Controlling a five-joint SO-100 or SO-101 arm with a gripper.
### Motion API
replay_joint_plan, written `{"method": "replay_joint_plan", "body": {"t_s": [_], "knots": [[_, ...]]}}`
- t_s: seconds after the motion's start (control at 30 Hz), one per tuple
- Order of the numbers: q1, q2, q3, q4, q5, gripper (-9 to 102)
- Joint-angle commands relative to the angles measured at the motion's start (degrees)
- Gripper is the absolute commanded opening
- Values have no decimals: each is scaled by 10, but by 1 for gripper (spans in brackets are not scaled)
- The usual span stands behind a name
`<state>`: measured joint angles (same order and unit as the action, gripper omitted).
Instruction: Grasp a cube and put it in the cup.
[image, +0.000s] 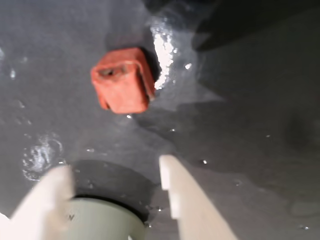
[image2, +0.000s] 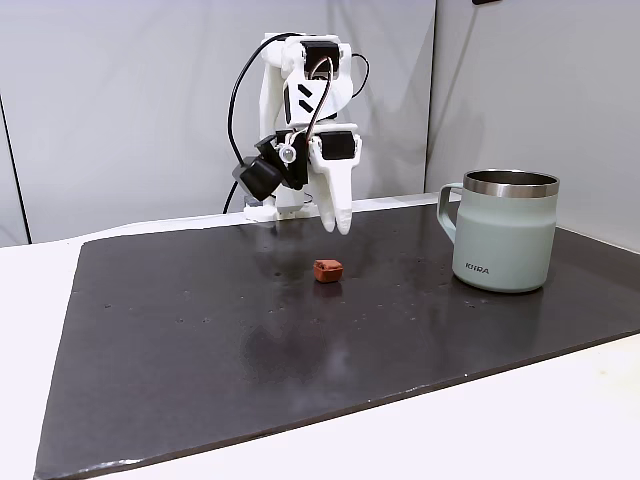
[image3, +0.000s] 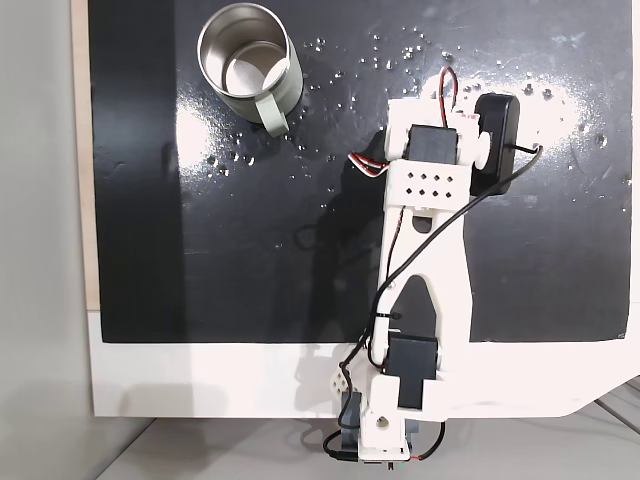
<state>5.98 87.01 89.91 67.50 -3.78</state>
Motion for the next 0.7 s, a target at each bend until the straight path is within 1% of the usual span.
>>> {"method": "replay_joint_plan", "body": {"t_s": [0.0,0.2,0.67], "knots": [[-4,1,-47,10,4,27],[-2,-12,-63,31,0,27],[18,-106,-102,20,-11,27]]}}
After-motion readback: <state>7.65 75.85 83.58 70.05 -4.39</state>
